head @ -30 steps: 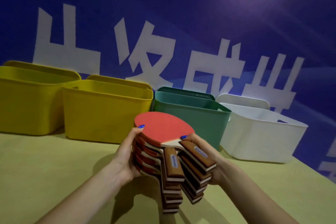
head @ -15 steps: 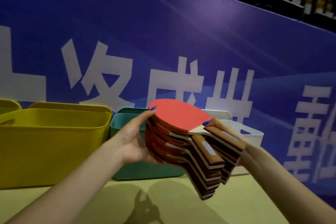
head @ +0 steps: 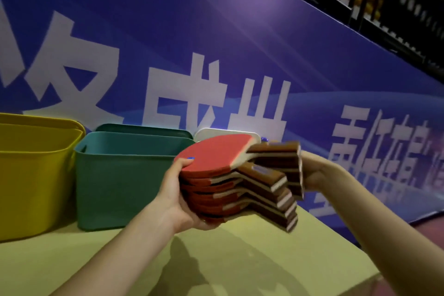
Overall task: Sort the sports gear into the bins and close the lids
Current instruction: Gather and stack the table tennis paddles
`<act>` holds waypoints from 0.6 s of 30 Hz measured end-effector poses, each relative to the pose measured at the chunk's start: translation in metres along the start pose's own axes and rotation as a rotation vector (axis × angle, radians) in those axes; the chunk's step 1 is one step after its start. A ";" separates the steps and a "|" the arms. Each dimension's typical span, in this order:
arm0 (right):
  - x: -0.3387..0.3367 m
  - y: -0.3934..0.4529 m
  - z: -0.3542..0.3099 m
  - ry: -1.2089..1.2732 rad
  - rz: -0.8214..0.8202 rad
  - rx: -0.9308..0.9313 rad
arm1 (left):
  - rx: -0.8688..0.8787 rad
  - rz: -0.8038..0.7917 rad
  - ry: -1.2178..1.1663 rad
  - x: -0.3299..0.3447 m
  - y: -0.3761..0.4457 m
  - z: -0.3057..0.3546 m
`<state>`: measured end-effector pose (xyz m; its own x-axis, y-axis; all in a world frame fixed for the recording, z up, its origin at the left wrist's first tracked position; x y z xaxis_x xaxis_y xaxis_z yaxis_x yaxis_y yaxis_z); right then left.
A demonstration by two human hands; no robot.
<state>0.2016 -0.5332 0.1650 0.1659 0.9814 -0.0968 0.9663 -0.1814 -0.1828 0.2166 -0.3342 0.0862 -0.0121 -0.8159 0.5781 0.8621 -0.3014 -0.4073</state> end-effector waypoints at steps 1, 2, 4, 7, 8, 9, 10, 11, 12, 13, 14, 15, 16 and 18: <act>-0.003 -0.008 0.000 0.096 0.008 0.017 | -0.006 -0.002 -0.079 0.001 0.000 -0.001; -0.005 -0.014 -0.001 0.218 -0.006 0.030 | 0.000 -0.009 -0.135 0.001 0.000 0.000; -0.008 -0.027 0.008 0.538 0.076 -0.015 | 0.040 -0.029 -0.205 0.004 -0.005 0.008; 0.003 -0.048 0.056 0.810 0.336 -0.076 | 0.091 -0.059 -0.260 0.012 -0.015 0.023; 0.019 -0.053 0.075 0.781 0.364 -0.061 | 0.115 -0.058 -0.246 0.016 -0.020 0.029; 0.039 -0.056 0.090 0.737 0.367 -0.037 | 0.136 -0.066 -0.255 0.021 -0.027 0.033; 0.060 -0.059 0.096 0.680 0.344 -0.024 | 0.160 -0.051 -0.257 0.026 -0.031 0.037; 0.081 -0.065 0.091 0.645 0.303 -0.032 | 0.181 -0.054 -0.257 0.034 -0.036 0.038; 0.098 -0.070 0.075 0.619 0.253 -0.078 | 0.214 -0.044 -0.257 0.040 -0.038 0.040; 0.111 -0.075 0.055 0.593 0.193 -0.143 | 0.251 -0.036 -0.278 0.047 -0.044 0.041; 0.117 -0.076 0.035 0.601 0.168 -0.190 | 0.286 -0.005 -0.292 0.052 -0.049 0.041; 0.117 -0.076 0.017 0.634 0.174 -0.209 | 0.330 0.010 -0.294 0.059 -0.054 0.040; 0.113 -0.073 0.003 0.679 0.200 -0.216 | 0.403 0.041 -0.254 0.064 -0.064 0.039; 0.102 -0.067 -0.014 0.712 0.267 -0.234 | 0.515 0.105 -0.261 0.070 -0.067 0.041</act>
<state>0.1565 -0.4203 0.1815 0.4076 0.7253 0.5548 0.8792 -0.4758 -0.0240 0.1788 -0.3508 0.1828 0.1554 -0.6602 0.7349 0.9879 0.1061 -0.1135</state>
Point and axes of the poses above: each hand's wrist, its own y-axis towards the middle knuckle, its own x-axis out of the palm, z = x × y, the point moved 6 cm from there along y, towards the middle knuckle, and after that the axes turned 15 degrees about z, right-handed, at the moved point
